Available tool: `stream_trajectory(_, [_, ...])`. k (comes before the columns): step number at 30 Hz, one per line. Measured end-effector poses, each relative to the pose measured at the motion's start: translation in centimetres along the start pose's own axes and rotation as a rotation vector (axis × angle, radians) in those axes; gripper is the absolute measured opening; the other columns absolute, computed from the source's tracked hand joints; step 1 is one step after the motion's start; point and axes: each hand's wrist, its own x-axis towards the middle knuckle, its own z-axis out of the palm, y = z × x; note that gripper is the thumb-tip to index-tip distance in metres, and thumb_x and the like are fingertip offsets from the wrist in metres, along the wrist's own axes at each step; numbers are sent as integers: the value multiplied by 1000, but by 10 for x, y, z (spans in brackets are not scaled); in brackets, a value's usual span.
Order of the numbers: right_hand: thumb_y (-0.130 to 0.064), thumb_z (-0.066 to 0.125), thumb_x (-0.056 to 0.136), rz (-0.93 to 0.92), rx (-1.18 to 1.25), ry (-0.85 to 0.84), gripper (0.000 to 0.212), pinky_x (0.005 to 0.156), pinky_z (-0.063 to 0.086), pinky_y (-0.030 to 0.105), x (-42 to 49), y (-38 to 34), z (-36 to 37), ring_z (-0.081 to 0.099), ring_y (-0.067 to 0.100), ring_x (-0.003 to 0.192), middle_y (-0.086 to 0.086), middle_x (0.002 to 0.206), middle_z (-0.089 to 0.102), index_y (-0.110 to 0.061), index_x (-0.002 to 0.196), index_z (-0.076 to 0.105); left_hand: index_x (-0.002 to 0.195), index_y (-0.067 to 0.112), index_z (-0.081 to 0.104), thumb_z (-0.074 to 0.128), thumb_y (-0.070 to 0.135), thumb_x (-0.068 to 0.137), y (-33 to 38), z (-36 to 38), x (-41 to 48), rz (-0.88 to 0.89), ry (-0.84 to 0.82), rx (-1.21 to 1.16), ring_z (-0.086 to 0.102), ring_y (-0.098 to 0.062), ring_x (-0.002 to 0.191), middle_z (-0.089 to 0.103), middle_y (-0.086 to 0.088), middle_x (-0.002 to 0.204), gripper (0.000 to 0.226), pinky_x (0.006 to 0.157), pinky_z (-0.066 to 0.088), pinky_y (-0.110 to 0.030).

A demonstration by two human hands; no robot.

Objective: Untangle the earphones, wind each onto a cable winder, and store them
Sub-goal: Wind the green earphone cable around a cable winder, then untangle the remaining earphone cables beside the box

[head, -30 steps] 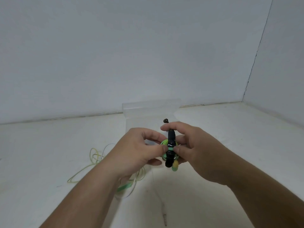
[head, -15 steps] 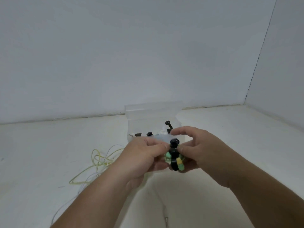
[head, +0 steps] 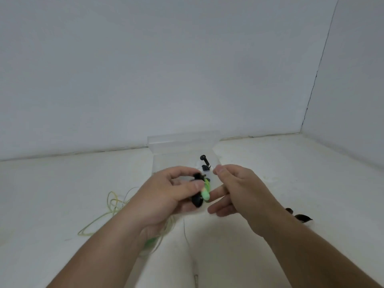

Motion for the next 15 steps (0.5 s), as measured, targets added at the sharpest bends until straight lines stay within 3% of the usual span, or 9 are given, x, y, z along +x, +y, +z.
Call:
stream_trajectory(2, [-34,48,102,-59,-39,115,19,54,53,30,4,7,-2,70,24,59,9,72,74,-23,105,62,104,9,73,79,16,67,5,-4,6,66,117,-65,69,-20,67,75,-18,89,38,59,58,-27])
stream_trajectory(6, [-27,51,101,-123,-38,128,13,51,49,26,7,15,2,65,19,53,5,67,70,-24,100,64,103,11,73,77,9,81,24,-14,29,196,293,54,70,-20,68,74,-16,85,23,72,61,-34])
stream_trajectory(8, [-25,52,101,-140,-39,119,14,51,49,25,7,15,4,65,19,53,5,68,69,-24,97,65,100,15,73,78,10,83,31,-18,43,203,314,265,70,-22,67,73,-13,82,19,73,62,-36])
stream_trajectory(11, [-22,52,101,-135,-31,110,15,51,49,25,6,14,3,64,19,53,5,67,68,-24,95,65,98,21,72,79,20,82,32,-21,65,190,358,686,63,-6,52,71,-4,81,17,46,48,-16])
stream_trajectory(15, [-21,53,99,-134,-54,113,16,55,50,29,6,14,3,65,19,53,4,67,69,-23,90,66,99,19,72,76,33,80,28,-21,82,115,356,1198,63,-16,77,68,2,90,24,60,45,-24])
